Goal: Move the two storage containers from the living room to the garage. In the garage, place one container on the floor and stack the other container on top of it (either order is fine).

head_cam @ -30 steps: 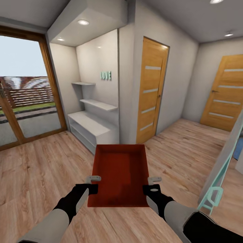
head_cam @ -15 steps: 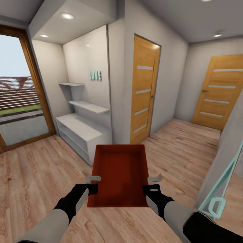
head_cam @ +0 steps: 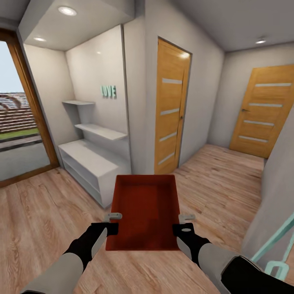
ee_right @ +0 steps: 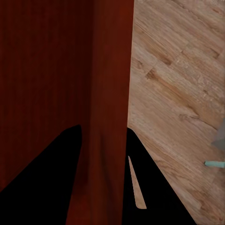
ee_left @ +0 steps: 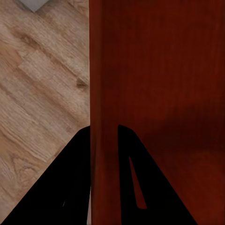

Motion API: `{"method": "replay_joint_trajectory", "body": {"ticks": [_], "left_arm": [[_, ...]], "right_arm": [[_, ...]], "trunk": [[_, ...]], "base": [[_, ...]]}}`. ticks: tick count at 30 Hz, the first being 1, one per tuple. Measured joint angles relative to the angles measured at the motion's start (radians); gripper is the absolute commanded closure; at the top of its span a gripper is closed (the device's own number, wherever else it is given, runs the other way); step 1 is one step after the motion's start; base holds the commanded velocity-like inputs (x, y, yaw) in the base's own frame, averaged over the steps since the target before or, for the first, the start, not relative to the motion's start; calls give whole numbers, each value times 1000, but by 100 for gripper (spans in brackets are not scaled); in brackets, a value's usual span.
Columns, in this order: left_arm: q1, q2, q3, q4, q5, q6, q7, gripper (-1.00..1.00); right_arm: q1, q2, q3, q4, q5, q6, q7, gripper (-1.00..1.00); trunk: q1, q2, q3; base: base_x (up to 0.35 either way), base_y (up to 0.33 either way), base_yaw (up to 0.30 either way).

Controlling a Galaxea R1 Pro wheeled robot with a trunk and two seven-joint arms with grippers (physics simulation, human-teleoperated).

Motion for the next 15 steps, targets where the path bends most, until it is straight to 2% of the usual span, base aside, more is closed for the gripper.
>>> {"method": "replay_joint_trajectory", "body": {"ticks": [10,15], "left_arm": [[0,-1,2,0,-3,-1,0,100],[0,-1,0,1,-1,-2,0,100]], "right_arm": [[0,-1,-1,0,1,-1,1,100],[0,0,0,0,0,-1,0,100]], "trunk": [[0,0,0],[0,0,0]], "base": [[322,0,-6],[322,0,-176]]}}
